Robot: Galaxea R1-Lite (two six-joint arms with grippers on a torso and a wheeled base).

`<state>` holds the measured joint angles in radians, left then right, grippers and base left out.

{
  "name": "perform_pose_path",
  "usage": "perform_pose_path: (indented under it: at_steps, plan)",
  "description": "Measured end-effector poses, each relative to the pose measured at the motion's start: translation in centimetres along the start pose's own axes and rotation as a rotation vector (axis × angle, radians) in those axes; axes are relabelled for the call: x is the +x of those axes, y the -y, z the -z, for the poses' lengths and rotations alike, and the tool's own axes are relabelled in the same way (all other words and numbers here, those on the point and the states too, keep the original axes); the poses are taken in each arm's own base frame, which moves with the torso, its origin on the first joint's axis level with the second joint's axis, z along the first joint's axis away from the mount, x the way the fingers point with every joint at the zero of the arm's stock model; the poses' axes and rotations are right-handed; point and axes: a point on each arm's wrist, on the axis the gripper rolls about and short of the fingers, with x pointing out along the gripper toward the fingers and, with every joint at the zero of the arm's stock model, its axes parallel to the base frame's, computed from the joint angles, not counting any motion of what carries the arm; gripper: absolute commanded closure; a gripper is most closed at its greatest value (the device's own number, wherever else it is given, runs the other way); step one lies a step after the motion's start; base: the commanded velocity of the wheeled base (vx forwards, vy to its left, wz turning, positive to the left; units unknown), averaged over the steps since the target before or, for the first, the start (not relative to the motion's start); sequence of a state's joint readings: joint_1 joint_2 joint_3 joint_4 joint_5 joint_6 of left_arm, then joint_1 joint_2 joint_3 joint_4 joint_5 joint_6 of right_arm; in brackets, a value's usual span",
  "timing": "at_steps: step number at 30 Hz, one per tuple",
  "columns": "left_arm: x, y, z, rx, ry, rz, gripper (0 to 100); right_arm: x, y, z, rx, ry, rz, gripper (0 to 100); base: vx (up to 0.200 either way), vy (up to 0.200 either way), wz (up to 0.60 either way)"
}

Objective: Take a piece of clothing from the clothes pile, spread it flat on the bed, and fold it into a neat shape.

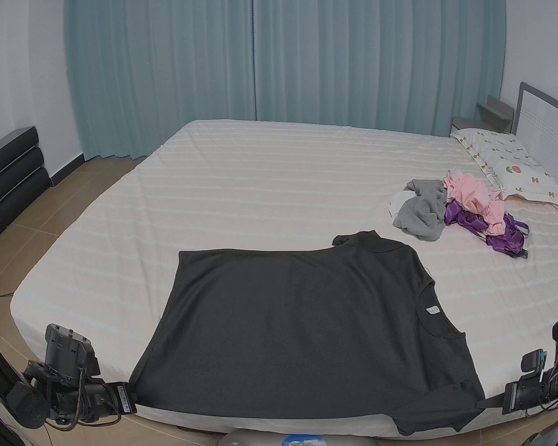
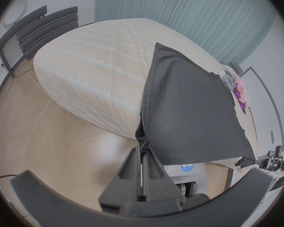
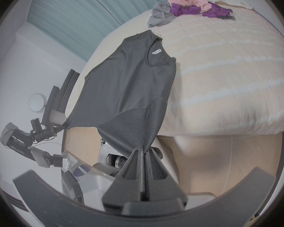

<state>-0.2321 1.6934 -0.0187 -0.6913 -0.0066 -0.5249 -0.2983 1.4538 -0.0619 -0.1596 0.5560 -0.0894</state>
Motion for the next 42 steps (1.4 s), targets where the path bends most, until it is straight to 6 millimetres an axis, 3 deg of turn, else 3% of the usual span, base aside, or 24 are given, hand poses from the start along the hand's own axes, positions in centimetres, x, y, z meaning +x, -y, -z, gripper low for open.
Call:
perform_pose_path:
  at_steps: [8,21,32,42]
  plan:
    - [0.1,1.0,-1.4,0.004,0.033,0.022,100,-0.6,-0.4,-1.9,-0.026,0.031,-0.007,100,0.000,0.000,0.00]
    - [0.8,2.7,-6.2,-0.040,0.136,0.051,100,1.5,0.4,-6.3,-0.089,0.106,-0.046,100,0.000,0.000,0.00]
    - [2.8,3.6,-8.9,-0.084,0.158,0.053,100,2.6,0.1,-9.9,-0.054,0.135,-0.065,100,0.000,0.000,0.00]
    - [5.0,3.5,-9.9,-0.101,0.132,0.027,100,3.5,0.1,-12.3,-0.026,0.145,-0.074,100,0.000,0.000,0.00]
